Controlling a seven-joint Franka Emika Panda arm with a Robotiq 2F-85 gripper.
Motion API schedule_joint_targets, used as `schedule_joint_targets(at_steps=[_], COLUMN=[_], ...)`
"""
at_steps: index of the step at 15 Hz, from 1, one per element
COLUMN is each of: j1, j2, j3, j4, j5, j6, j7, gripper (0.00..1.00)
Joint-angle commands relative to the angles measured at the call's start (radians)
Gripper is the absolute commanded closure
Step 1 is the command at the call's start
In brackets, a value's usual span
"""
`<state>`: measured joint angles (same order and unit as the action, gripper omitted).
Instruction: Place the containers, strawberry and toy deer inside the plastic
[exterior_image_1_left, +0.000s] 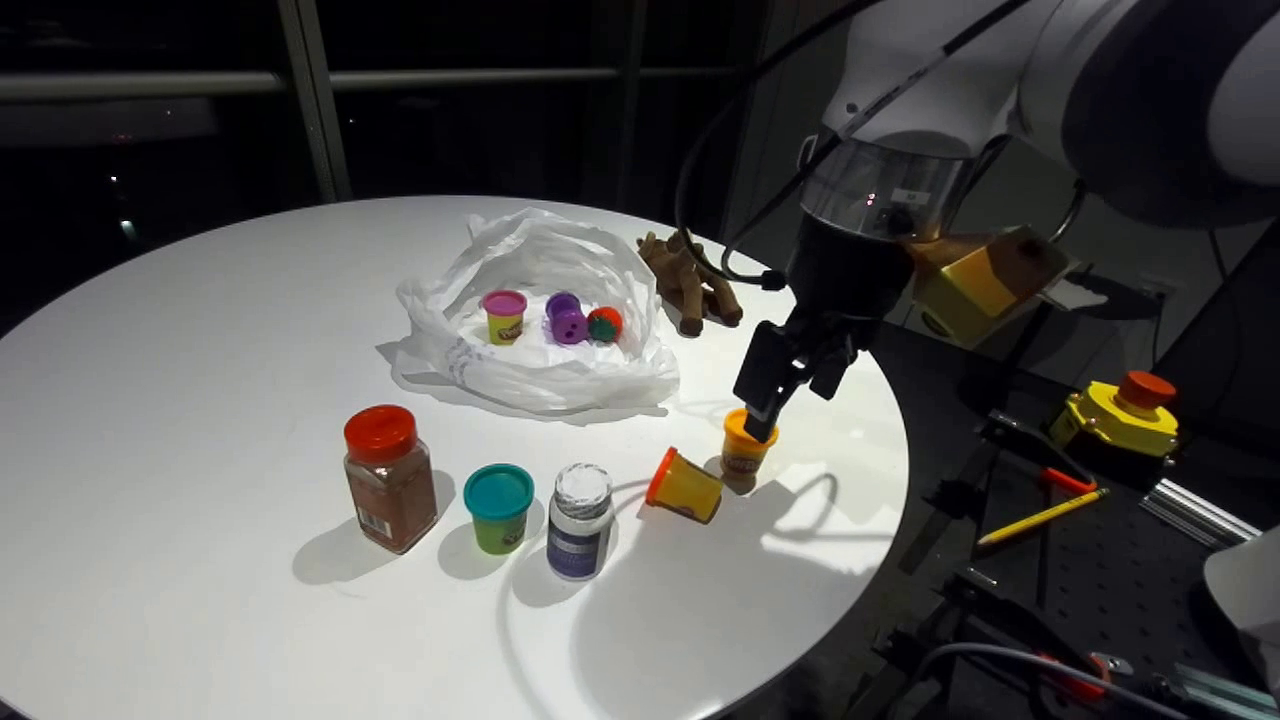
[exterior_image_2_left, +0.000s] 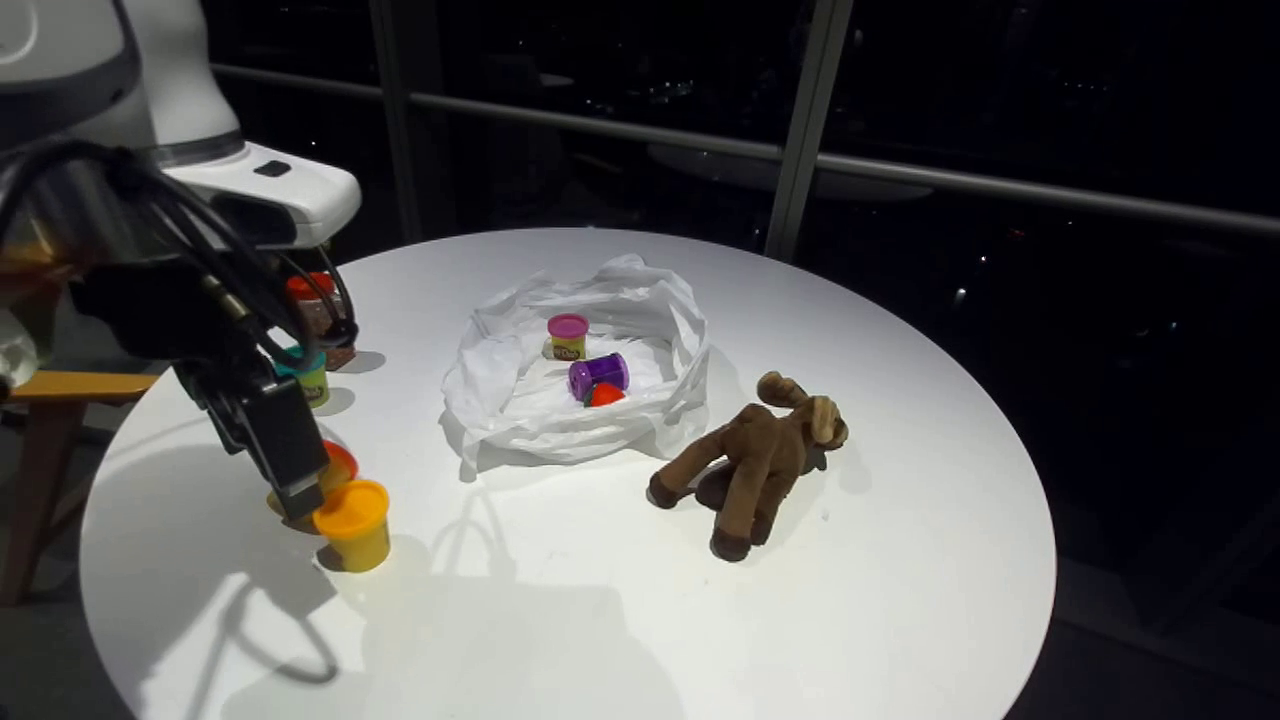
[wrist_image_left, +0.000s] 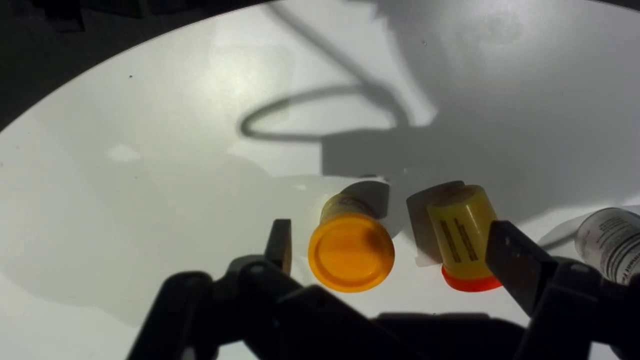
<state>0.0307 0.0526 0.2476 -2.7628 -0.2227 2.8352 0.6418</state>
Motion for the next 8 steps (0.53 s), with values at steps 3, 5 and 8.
schedule_joint_targets(at_steps=[3,5,8], j1=[-0.008,-0.006,-0.001], j2=[0.080,0.107,0.143], j3=[-0.058,-0.081,-0.109], j4=[0.000,0.000,0.001], j5=[-0.107,-0.127,-0.149], j6=[0.085,0.121,0.192], j7=[0.064,0.068,0.063], gripper=[0.00,0.00,0.00])
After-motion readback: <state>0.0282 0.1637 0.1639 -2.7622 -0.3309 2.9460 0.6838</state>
